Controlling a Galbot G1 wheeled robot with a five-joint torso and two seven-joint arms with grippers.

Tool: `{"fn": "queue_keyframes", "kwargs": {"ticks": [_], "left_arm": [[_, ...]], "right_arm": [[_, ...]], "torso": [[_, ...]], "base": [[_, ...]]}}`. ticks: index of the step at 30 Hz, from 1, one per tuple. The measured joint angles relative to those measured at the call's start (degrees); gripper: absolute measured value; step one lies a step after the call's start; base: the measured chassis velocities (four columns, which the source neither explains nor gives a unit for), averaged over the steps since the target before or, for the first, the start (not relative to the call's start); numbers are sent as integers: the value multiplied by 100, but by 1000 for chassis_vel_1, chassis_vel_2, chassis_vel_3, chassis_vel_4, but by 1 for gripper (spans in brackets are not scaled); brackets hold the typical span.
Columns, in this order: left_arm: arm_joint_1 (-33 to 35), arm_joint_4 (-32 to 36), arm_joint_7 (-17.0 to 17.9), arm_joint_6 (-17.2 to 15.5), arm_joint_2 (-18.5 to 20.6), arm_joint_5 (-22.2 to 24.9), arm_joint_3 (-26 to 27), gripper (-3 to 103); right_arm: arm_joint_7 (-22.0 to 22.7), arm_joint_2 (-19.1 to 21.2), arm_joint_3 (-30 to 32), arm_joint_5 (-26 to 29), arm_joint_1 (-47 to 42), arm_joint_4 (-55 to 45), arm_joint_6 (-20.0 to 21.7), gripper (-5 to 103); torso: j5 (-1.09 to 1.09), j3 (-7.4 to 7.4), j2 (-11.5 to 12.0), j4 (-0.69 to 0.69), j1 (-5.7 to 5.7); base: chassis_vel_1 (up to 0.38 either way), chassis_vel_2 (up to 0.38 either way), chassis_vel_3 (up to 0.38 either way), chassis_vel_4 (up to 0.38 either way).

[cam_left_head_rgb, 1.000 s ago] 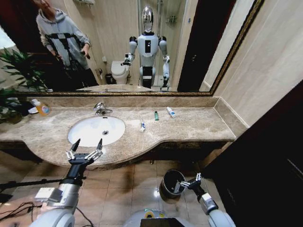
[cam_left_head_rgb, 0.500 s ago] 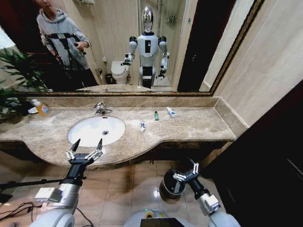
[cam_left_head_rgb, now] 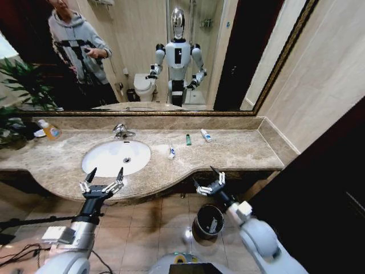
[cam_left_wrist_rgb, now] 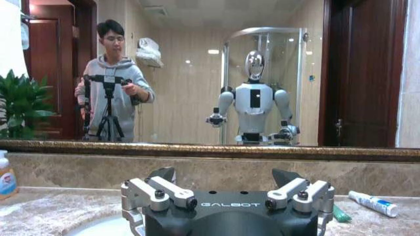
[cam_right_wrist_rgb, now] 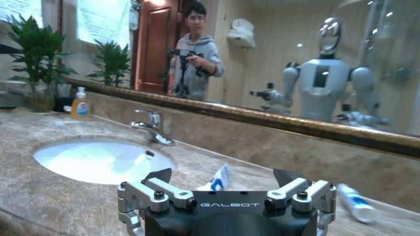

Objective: Pick up the trash from the sink and place it in the trash bin.

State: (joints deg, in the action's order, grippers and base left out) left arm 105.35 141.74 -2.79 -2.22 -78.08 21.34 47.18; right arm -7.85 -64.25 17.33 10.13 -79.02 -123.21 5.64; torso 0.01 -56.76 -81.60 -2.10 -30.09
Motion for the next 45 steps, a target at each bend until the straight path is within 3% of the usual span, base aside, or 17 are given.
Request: {"fn": "queue_keyframes", "kwargs": {"ticks": [8, 14, 18, 21, 31, 41, 45], "left_arm": [[0, 0, 0, 0, 0, 0, 0, 100], [0, 0, 0, 0, 0, 0, -1, 100], [0, 0, -1, 0, 0, 0, -1, 100], [0, 0, 0, 0, 0, 0, -1, 100], [0, 0, 0, 0, 0, 0, -1, 100], [0, 0, 0, 0, 0, 0, -1, 100], [0, 0, 0, 0, 0, 0, 0, 100]], "right_arm": [[71, 25, -943, 460, 1494, 845, 389, 100], [307, -475, -1669, 354, 2381, 1682, 524, 100], [423, -755, -1809, 214, 2600, 2041, 532, 100], [647, -1178, -1977, 92, 2999, 2632, 530, 100], [953, -1847, -2049, -31, 3643, 3796, 398, 100], [1080, -1976, -1842, 4, 3846, 4264, 615, 101], [1082, -1925, -1780, -1, 3829, 4384, 688, 83]], "torso": [[-3, 0, 0, -1, 0], [-1, 0, 0, -1, 0], [-3, 1, 0, 0, 0], [-3, 1, 0, 0, 0], [-2, 1, 0, -1, 0], [-2, 1, 0, 0, 0], [-1, 1, 0, 0, 1]], "base": [[0, 0, 0, 0], [0, 0, 0, 0], [0, 0, 0, 0], [0, 0, 0, 0], [0, 0, 0, 0], [0, 0, 0, 0], [0, 0, 0, 0]]}}
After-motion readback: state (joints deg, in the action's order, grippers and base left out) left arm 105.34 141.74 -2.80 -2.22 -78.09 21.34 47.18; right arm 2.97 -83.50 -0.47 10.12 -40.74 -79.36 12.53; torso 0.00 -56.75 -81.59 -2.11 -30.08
